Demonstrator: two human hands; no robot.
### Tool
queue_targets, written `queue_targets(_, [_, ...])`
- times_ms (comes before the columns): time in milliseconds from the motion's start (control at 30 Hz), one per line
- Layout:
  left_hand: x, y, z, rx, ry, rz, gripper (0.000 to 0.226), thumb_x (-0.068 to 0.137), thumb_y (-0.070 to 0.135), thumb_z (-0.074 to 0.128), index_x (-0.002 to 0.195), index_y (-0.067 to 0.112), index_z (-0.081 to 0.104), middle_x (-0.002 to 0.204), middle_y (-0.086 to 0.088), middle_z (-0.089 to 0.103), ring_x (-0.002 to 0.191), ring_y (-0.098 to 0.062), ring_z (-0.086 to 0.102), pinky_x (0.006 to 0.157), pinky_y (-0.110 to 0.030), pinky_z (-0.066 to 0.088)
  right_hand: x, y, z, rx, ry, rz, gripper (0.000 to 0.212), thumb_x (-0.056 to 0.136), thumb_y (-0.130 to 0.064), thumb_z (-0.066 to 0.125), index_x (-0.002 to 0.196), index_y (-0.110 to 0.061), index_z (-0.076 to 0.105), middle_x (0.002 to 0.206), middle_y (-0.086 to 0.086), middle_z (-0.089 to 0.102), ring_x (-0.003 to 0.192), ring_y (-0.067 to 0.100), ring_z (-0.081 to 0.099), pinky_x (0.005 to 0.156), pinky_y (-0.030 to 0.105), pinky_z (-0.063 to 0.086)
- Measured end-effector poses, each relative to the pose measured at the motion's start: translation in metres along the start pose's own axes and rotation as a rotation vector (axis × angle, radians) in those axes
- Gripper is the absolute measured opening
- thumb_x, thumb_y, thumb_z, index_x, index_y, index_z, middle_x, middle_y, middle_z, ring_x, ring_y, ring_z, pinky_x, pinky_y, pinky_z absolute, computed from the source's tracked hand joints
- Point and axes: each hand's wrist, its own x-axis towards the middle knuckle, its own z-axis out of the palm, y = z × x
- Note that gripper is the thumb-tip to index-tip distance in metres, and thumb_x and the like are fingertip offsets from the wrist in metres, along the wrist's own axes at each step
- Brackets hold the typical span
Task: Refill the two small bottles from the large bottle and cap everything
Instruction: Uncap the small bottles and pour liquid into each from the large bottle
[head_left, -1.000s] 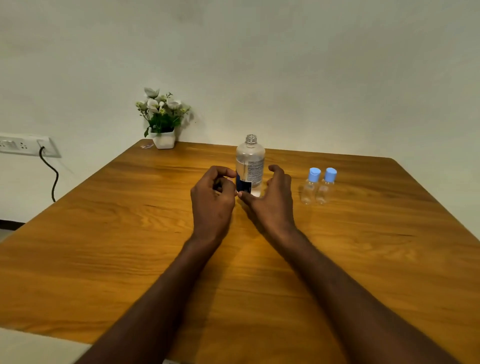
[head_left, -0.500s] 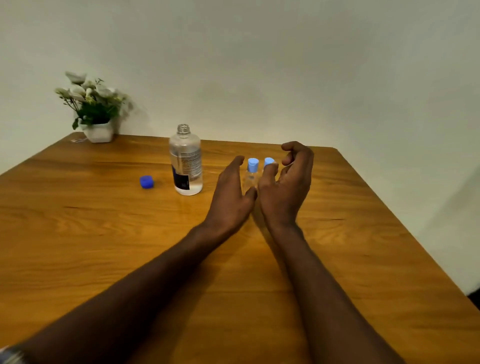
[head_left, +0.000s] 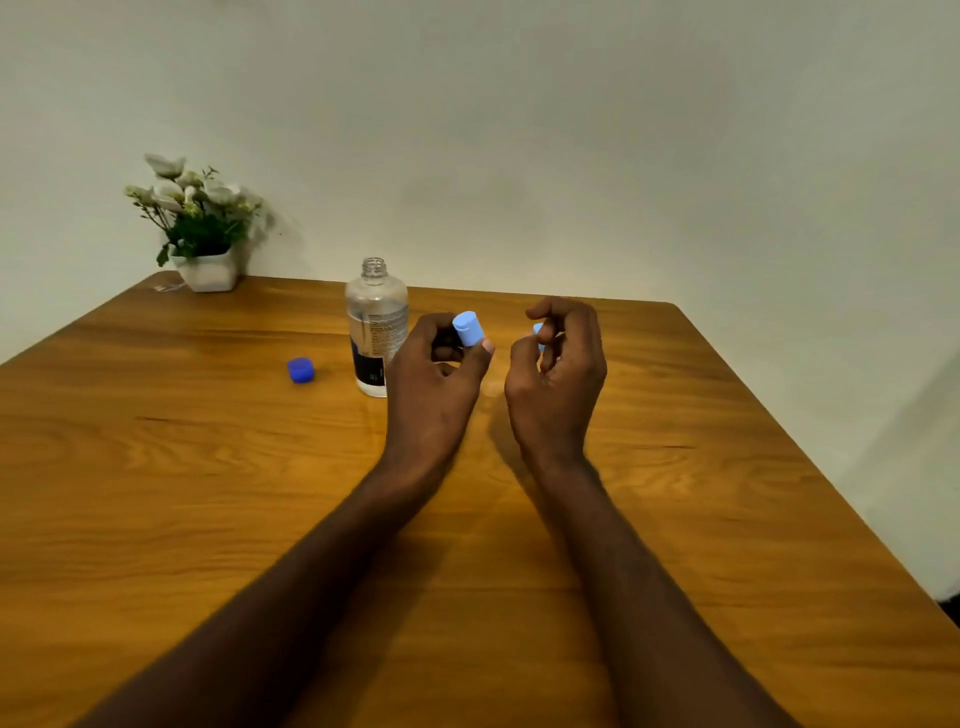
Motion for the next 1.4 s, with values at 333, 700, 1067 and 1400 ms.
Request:
queue_targets(333, [-0.008, 0.000, -0.054, -0.333, 0.062, -0.141, 0.035, 0.095, 0.002, 0.074, 0.129, 0.007, 0.069, 0.110, -0.012, 0.076, 0.094, -0.015, 0.077, 0.088, -0.033, 0.063, -0.027, -0.018, 0.021, 0.282, -0.554, 0.408, 0.034, 0.108, -0.043, 0.050, 0.096, -0.019, 0.072, 0.081, 0.007, 0.070, 0.067, 0.028, 0.059, 0.060, 0.042, 0.047])
queue_targets(700, [0.000, -0.034, -0.054, -0.239, -0.040, -0.180, 0.023, 0.110, 0.026, 0.056, 0.120, 0.008, 0.065, 0.082, -0.011, 0.065, 0.065, -0.018, 0.059, 0.057, -0.035, 0.051, -0.012, -0.017, 0.018, 0.507, -0.607, 0.949, 0.028, 0.103, -0.042, 0.059, 0.092, -0.017, 0.060, 0.056, -0.002, 0.034, 0.039, 0.006, 0.027, 0.041, 0.019, 0.019])
queue_targets(1067, [0.000, -0.037, -0.047, 0.083, -0.020, -0.129, 0.028, 0.113, 0.039, 0.039, 0.111, 0.014, 0.051, 0.089, -0.016, 0.066, 0.067, -0.022, 0.060, 0.055, -0.036, 0.050, -0.016, -0.016, 0.022, 0.504, -0.588, 0.922, 0.025, 0.104, -0.039, 0.060, 0.092, -0.017, 0.058, 0.053, -0.004, 0.035, 0.039, 0.006, 0.027, 0.040, 0.019, 0.020])
queue_targets(1400, [0.010, -0.034, -0.037, 0.035, 0.013, -0.048, 0.024, 0.108, 0.055, 0.034, 0.096, 0.037, 0.046, 0.079, -0.017, 0.057, 0.059, -0.041, 0.051, 0.049, -0.056, 0.048, -0.005, -0.015, 0.031, 0.416, -0.548, 0.883, 0.030, 0.106, -0.040, 0.053, 0.096, -0.014, 0.063, 0.052, -0.006, 0.039, 0.041, 0.010, 0.026, 0.043, 0.022, 0.021])
